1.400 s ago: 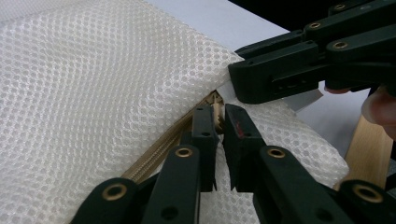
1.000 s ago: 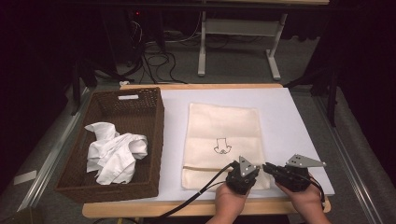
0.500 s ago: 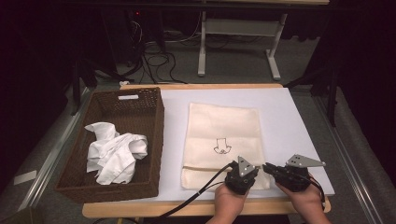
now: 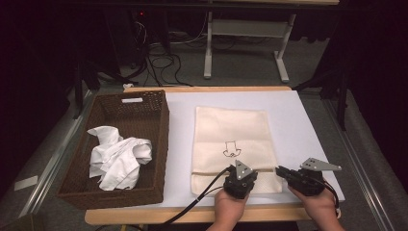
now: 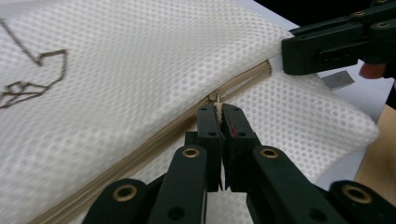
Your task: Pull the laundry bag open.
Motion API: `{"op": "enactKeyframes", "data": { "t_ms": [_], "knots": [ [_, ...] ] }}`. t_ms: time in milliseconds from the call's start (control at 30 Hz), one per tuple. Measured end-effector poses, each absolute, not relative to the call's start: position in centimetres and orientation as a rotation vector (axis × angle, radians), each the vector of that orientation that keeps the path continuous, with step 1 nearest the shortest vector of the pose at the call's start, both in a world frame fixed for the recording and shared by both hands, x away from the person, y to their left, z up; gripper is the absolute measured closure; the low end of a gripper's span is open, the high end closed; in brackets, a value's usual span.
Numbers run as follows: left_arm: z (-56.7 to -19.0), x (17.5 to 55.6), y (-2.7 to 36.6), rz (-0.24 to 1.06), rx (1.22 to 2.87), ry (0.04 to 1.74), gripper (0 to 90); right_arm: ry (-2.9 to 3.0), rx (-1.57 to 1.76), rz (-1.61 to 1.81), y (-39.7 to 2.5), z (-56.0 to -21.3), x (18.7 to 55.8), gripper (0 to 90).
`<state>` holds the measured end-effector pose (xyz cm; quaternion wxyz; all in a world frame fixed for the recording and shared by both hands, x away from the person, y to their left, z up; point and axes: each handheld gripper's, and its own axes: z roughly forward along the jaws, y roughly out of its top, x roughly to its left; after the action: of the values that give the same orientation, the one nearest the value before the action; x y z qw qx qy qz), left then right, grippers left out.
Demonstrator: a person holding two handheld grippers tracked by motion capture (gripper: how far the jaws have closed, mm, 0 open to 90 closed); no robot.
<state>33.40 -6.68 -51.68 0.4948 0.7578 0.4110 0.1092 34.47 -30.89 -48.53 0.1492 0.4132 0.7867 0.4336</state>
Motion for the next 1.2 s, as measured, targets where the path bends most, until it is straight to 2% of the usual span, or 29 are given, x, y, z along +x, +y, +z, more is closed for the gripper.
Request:
{"op": "enactKeyframes", "data": {
  "t_ms": [367, 1200],
  "knots": [
    [-51.6, 33.0, -4.8, 0.279, 1.839, 0.999, 87.5, 2.281, 1.166, 1.26, -30.3, -48.4, 34.2, 85.3],
    [-51.3, 32.5, -3.6, 0.293, 1.864, 0.984, 87.5, 2.298, 1.129, 1.255, -29.6, -48.4, 34.0, 85.4]
  ]
}}
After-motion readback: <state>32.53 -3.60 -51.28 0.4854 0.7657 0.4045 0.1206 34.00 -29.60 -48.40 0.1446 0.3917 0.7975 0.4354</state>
